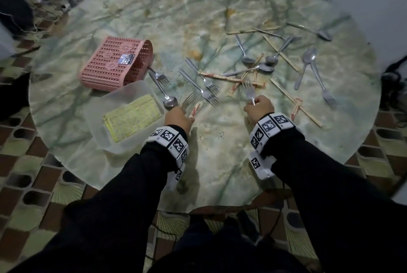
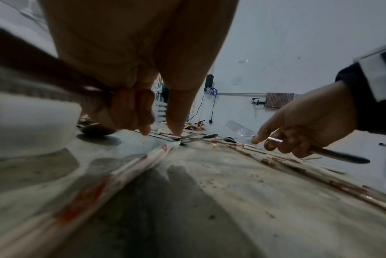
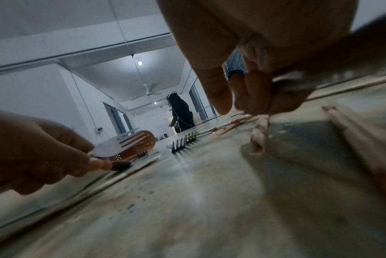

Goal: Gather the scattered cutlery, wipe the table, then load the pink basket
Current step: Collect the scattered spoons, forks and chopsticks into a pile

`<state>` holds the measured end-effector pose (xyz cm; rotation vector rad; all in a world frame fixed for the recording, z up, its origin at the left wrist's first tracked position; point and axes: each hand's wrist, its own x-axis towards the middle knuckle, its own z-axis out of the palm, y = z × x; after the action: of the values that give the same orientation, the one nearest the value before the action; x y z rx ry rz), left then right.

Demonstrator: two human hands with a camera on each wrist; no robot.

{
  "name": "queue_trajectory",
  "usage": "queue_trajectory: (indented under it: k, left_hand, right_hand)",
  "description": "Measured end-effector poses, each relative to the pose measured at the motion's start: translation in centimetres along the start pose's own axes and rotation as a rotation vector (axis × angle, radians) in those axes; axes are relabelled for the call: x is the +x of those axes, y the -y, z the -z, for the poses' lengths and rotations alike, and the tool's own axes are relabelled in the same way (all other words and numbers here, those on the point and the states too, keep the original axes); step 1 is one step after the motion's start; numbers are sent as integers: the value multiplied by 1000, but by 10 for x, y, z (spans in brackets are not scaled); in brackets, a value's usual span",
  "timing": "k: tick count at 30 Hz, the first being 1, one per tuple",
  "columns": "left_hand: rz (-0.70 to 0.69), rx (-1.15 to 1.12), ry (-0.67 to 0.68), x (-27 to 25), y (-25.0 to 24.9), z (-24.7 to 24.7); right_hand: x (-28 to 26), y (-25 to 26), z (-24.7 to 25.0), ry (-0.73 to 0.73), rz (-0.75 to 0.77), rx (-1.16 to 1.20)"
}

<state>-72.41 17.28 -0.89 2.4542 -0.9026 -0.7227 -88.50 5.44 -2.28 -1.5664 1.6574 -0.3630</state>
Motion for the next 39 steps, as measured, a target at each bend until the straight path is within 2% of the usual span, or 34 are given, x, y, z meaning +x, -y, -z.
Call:
queue_trajectory:
  k: [3, 8, 12, 18, 21, 26, 39]
  left_hand:
    - [64, 88, 67, 8, 1, -3]
    - [74, 209, 132, 12, 3, -6]
    - [64, 233, 149, 13, 4, -3]
    - [54, 250, 175, 14, 5, -3]
    - [27, 261, 190, 11, 6, -2]
    - [-33, 287, 189, 6, 8, 0]
    - [-139, 30, 225, -13, 4, 4]
  right_hand:
    - [4, 8, -4, 23, -3, -137]
    - [12, 15, -13, -27, -11, -358]
    - [16, 16, -15, -36, 5, -407]
    - [14, 18, -7, 33, 5, -427]
    - [3, 20, -6, 2, -5, -453]
    - [-12, 17, -7, 22, -19, -326]
    - [-68, 22, 11, 268, -245, -160]
